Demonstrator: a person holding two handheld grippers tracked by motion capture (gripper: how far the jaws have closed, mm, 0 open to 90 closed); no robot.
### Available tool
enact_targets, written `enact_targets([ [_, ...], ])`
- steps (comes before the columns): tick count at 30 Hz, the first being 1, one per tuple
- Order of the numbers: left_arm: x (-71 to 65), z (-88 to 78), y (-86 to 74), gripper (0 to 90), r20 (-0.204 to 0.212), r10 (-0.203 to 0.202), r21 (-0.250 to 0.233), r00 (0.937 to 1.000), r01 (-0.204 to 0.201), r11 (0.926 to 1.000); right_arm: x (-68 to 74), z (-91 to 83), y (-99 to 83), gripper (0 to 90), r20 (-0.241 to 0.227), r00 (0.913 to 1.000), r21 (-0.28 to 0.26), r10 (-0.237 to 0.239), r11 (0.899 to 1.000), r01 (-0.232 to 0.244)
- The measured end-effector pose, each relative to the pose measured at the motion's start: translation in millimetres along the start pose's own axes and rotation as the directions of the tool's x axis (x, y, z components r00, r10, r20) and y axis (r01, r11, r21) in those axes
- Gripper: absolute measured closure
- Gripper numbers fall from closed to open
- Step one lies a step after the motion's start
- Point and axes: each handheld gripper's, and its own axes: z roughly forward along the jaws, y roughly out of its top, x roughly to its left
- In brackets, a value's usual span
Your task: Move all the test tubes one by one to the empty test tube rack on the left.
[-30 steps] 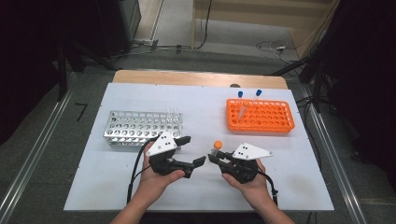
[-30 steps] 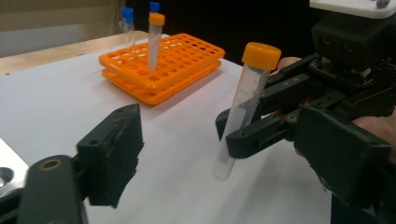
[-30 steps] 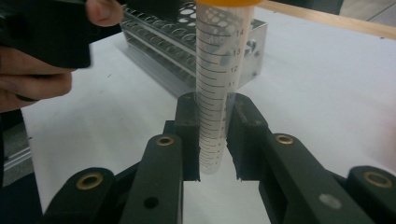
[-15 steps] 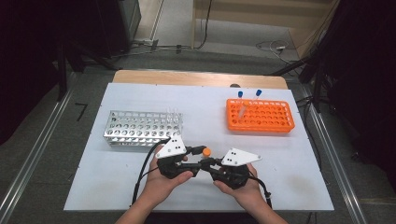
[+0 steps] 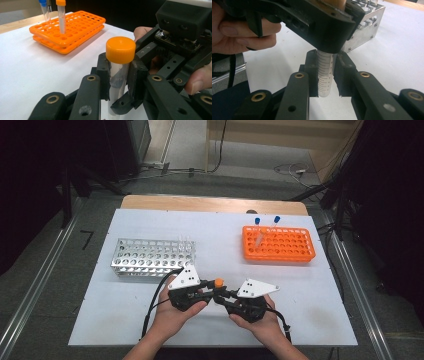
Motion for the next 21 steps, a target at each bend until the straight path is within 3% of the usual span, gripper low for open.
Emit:
enact_targets([
  [7, 5.8, -6.5, 1.2, 74.9, -0.019, -0.016, -0.019, 0.9997, 0.016, 0.9997, -8.9, -5.8, -2.5, 47.5, -0.018, 0.9997, -0.006, 0.017, 1.000, -0.017],
  [17, 15.3, -17.9, 2.8, 74.9, -0.057, -0.032, -0.032, 0.9979, 0.030, 0.9990, -31.6, -27.7, -6.2, 15.5, 0.068, 0.9952, -0.041, 0.071, 0.997, -0.068],
  [21, 20.5, -23.1, 3.3, 74.9, -0.072, -0.041, -0.039, 0.9965, 0.039, 0.9985, -40.0, -37.2, -8.1, 10.1, 0.082, 0.9924, -0.047, 0.091, 0.995, -0.088],
])
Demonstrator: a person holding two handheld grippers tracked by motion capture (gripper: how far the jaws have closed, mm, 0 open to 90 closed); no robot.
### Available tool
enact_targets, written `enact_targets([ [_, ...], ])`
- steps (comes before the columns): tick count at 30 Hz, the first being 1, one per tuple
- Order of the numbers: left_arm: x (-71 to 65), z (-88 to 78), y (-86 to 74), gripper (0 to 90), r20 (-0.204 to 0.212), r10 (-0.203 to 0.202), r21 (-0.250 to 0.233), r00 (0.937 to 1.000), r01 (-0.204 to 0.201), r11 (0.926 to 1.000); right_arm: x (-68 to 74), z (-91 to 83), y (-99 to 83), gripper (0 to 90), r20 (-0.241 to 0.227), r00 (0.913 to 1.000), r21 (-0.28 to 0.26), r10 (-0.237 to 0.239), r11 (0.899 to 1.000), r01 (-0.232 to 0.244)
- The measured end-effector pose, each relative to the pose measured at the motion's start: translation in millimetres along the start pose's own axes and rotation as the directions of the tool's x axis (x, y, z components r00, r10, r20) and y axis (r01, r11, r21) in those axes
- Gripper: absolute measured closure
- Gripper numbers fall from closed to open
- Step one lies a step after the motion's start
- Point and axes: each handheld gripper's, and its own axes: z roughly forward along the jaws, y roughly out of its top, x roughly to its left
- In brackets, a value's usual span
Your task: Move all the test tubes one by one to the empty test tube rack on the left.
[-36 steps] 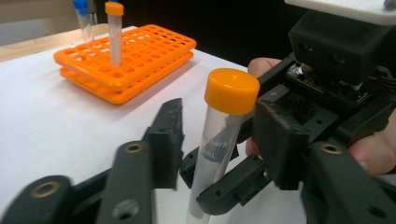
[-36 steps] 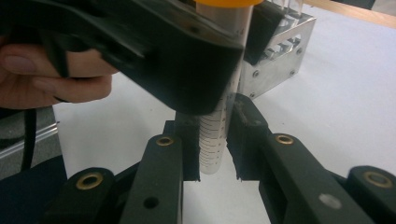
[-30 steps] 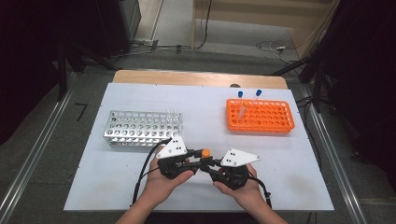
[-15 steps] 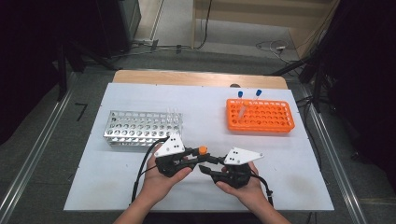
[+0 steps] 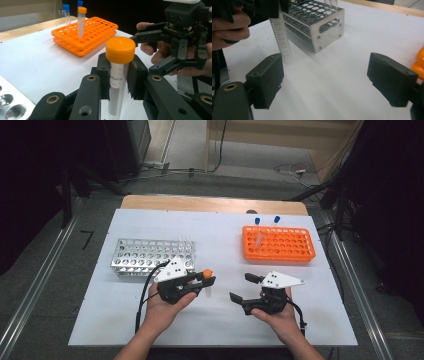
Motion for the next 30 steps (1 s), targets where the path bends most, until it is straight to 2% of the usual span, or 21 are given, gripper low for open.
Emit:
enact_targets([
  [3, 4.3, -3.5, 0.6, 74.9, -0.014, -0.004, -0.003, 0.9999, 0.004, 1.0000, -5.1, -6.3, -0.5, 4.7, 0.023, 0.9997, 0.002, -0.004, 1.000, 0.004],
  [6, 8.8, -7.1, 1.2, 74.9, -0.031, -0.009, -0.006, 0.9995, 0.009, 0.9999, -10.9, -13.4, -2.4, 0.0, 0.027, 0.9996, 0.010, -0.011, 1.000, 0.010],
  [10, 14.9, -12.9, 2.7, 74.9, -0.056, -0.015, -0.014, 0.9983, 0.015, 0.9998, -19.9, -23.8, -6.2, 0.0, 0.028, 0.9996, 0.001, -0.007, 1.000, 0.007],
  [16, 22.7, -20.7, 8.5, 74.9, -0.087, -0.012, -0.021, 0.9961, 0.010, 0.9997, -31.0, -39.3, -10.8, 0.0, 0.054, 0.9985, -0.008, 0.000, 1.000, 0.000],
  [21, 30.7, -25.9, 14.7, 74.8, -0.121, -0.020, -0.048, 0.9925, 0.015, 0.9987, -41.6, -52.1, -16.9, 0.0, 0.081, 0.9966, -0.018, 0.011, 1.000, -0.010],
  [26, 38.0, -26.5, 18.9, 74.8, -0.144, -0.025, -0.060, 0.9892, 0.016, 0.9981, -54.7, -65.5, -23.2, 0.0, 0.127, 0.9916, -0.024, 0.025, 0.999, -0.022],
  [30, 45.9, -26.5, 21.7, 74.8, -0.168, -0.034, -0.065, 0.9852, 0.024, 0.9976, -66.1, -77.2, -27.1, 0.0, 0.144, 0.9885, -0.040, 0.047, 0.998, -0.041],
])
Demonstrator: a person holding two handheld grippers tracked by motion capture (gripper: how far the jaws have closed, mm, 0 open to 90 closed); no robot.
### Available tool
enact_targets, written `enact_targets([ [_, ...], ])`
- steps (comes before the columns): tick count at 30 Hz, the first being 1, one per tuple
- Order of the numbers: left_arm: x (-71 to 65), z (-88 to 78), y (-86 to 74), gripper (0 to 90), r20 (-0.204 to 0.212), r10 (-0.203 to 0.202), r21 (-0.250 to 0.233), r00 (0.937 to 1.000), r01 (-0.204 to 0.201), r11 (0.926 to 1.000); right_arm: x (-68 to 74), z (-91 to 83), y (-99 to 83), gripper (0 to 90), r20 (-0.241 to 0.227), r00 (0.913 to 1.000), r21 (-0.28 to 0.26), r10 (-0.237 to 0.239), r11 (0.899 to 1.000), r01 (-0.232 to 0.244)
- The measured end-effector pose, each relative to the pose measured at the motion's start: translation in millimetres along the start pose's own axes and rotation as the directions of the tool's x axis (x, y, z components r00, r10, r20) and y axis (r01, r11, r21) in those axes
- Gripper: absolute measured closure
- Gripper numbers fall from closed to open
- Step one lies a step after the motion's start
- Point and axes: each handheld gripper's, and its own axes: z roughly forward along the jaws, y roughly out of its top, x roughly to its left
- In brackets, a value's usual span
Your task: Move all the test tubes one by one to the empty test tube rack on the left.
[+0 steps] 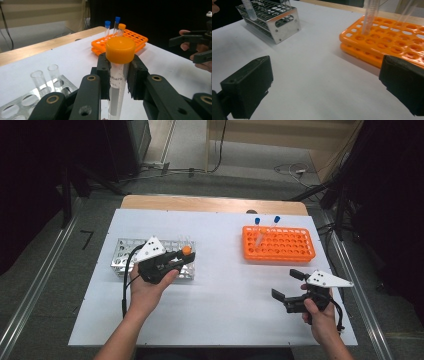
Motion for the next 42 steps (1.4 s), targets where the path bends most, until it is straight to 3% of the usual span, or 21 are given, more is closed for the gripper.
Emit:
enact_targets([
  [8, 17.7, 1.9, 7.6, 74.8, -0.065, -0.013, -0.011, 0.9978, 0.012, 0.9999, -24.4, -9.6, -11.2, 0.0, 0.030, 0.9991, 0.005, 0.032, 0.999, -0.032],
  [15, 34.2, 3.2, 15.5, 74.8, -0.114, -0.034, -0.028, 0.9929, 0.031, 0.9991, -34.7, -10.8, -17.4, 0.0, 0.061, 0.9968, 0.005, 0.051, 0.999, -0.052],
  [24, 54.8, 6.1, 18.2, 74.8, -0.182, -0.048, -0.031, 0.9822, 0.043, 0.9986, -37.8, -11.5, -19.6, 0.0, 0.067, 0.9959, 0.006, 0.061, 0.998, -0.061],
  [34, 74.6, 11.3, 14.0, 74.8, -0.261, -0.070, -0.044, 0.9627, 0.061, 0.9972, -37.7, -11.1, -19.8, 0.0, 0.069, 0.9957, 0.004, 0.062, 0.998, -0.062],
  [42, 78.0, 21.4, 10.3, 74.8, -0.280, -0.070, -0.042, 0.9574, 0.061, 0.9973, -37.6, -10.9, -20.0, 0.0, 0.070, 0.9955, 0.004, 0.064, 0.998, -0.064],
])
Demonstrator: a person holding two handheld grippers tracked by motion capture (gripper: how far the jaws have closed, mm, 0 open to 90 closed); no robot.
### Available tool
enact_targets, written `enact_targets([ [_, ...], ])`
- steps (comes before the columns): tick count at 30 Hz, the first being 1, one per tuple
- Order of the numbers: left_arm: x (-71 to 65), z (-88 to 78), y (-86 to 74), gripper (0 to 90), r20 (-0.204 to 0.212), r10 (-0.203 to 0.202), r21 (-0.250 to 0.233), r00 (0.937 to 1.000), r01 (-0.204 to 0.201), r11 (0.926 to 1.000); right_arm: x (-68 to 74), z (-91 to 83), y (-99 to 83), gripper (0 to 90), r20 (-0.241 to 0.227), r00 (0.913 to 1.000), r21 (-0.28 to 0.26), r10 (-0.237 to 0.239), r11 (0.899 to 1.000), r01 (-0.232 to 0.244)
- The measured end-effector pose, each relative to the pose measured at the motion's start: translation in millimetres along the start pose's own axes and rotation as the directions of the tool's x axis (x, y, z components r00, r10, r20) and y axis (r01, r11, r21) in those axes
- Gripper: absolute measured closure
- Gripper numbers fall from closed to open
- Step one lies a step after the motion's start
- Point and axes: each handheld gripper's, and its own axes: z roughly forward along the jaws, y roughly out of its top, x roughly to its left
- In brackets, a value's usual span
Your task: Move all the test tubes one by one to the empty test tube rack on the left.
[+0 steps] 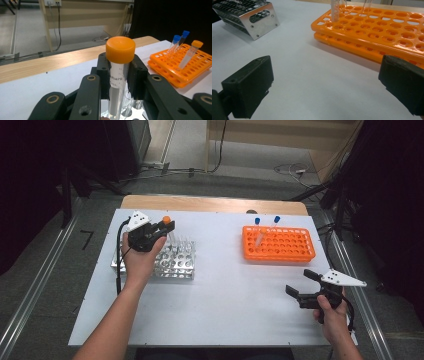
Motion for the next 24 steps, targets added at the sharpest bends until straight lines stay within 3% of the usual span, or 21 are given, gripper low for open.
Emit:
enact_targets([
  [8, -2.4, 7.0, -7.7, 74.8, -0.020, 0.023, 0.033, 0.9995, -0.023, 0.9992, 0.1, 0.0, -0.2, 0.0, -0.001, 1.0000, 0.001, -0.002, 1.000, 0.002],
  [15, -3.8, 10.2, -14.3, 74.5, -0.023, 0.020, 0.056, 0.9995, -0.019, 0.9983, 0.6, 0.7, -0.6, 0.0, -0.003, 1.0000, 0.004, -0.001, 1.000, 0.001],
  [24, -6.7, 13.4, -21.5, 73.1, -0.042, 0.045, 0.113, 0.9981, -0.040, 0.9928, 1.6, 2.0, -0.7, 0.0, -0.005, 1.0000, 0.005, -0.005, 1.000, 0.005],
])
